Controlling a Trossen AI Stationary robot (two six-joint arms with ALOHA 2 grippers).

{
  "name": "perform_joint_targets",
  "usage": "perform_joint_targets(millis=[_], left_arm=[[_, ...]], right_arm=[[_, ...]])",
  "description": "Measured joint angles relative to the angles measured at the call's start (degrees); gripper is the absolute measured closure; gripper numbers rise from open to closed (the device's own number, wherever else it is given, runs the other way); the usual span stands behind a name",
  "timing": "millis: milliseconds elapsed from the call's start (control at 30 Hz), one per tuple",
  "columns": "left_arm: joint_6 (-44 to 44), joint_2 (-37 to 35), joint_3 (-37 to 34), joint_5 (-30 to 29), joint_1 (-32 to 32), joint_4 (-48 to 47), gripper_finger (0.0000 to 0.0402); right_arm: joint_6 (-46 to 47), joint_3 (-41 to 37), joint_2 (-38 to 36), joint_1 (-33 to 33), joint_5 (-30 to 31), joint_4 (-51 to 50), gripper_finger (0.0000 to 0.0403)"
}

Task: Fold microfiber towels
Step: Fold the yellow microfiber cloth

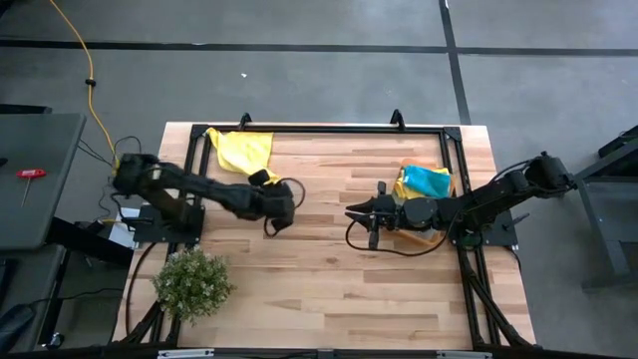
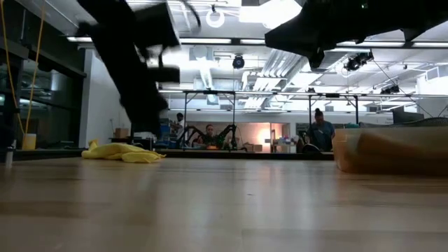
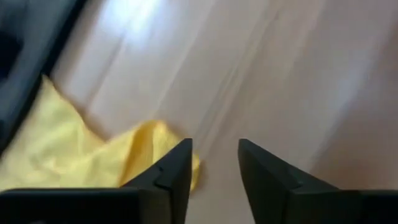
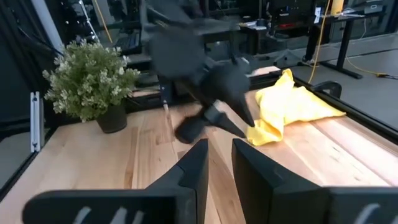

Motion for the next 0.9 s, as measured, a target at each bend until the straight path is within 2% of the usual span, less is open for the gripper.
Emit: perform_joint_targets(millis=[133, 267, 533, 700, 900], left_arm=[[-1.63, 5.89, -0.03, 2.28, 4.91, -1.93, 0.0254], [-1.81, 8.73, 0.07, 4.55, 7.51, -0.48, 0.0242], [-8.99, 9.31, 0.25, 5.71, 9.31, -1.96, 0.0241], [-7.56, 9.18, 0.21, 11.02, 10.55, -1.01, 0.0241], [-8.35, 9.14, 0.32, 13.30, 13.62, -1.44, 0.0265]], right_arm=[[-0.17, 0.00, 0.00, 0.00, 0.11, -0.39, 0.0338], [0.07, 0.00, 0.00, 0.00, 0.69, -0.85, 0.0338], [0.31, 0.00, 0.00, 0.00, 0.89, -1.04, 0.0338], [0.34, 0.00, 0.00, 0.00, 0.87, -1.06, 0.0338], [1.66, 0.00, 0.00, 0.00, 0.87, -1.09, 0.0338]])
